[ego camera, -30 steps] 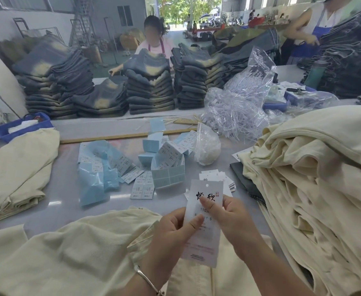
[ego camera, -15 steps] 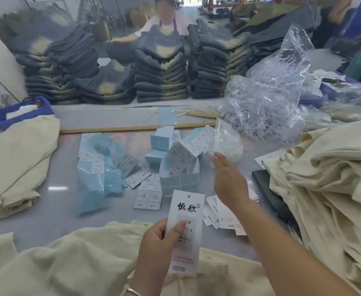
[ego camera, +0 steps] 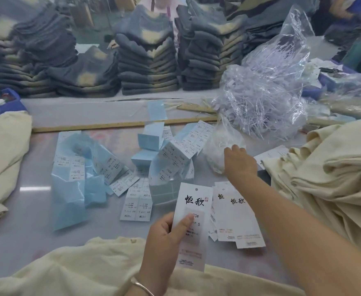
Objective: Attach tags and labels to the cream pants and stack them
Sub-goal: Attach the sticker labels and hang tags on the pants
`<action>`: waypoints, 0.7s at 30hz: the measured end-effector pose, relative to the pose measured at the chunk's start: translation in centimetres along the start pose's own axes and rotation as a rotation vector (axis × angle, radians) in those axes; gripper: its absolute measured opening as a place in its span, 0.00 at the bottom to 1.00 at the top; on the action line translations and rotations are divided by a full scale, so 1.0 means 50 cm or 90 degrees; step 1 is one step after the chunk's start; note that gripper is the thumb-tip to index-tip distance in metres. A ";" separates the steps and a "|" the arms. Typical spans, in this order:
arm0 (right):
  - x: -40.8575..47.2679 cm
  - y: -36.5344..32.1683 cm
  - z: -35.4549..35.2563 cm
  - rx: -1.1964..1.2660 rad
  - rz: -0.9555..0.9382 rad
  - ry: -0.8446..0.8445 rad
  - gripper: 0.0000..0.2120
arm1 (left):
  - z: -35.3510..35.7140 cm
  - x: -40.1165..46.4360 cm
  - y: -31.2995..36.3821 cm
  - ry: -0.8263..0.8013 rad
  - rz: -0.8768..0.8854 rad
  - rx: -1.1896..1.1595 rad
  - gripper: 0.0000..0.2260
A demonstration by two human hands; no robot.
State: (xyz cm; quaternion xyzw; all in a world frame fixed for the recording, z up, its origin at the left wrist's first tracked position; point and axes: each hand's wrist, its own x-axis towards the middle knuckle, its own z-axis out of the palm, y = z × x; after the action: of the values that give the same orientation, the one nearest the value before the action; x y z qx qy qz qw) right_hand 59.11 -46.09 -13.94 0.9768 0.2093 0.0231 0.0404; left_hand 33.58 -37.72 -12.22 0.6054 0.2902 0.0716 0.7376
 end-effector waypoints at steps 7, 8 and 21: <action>0.040 0.025 -0.002 0.107 0.079 -0.046 0.09 | 0.001 0.007 -0.003 -0.009 -0.002 0.011 0.06; 0.043 0.026 -0.003 0.149 0.089 -0.036 0.09 | 0.000 0.009 -0.004 -0.006 -0.002 0.011 0.06; -0.002 0.042 -0.004 0.570 0.181 0.199 0.08 | 0.006 0.004 -0.004 0.002 -0.013 -0.002 0.09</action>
State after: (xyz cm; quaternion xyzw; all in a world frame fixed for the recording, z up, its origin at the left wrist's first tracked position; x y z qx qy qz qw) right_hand 59.88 -48.01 -13.56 0.9018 0.0671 0.0827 -0.4188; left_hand 33.85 -37.94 -12.44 0.6011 0.2977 0.0652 0.7388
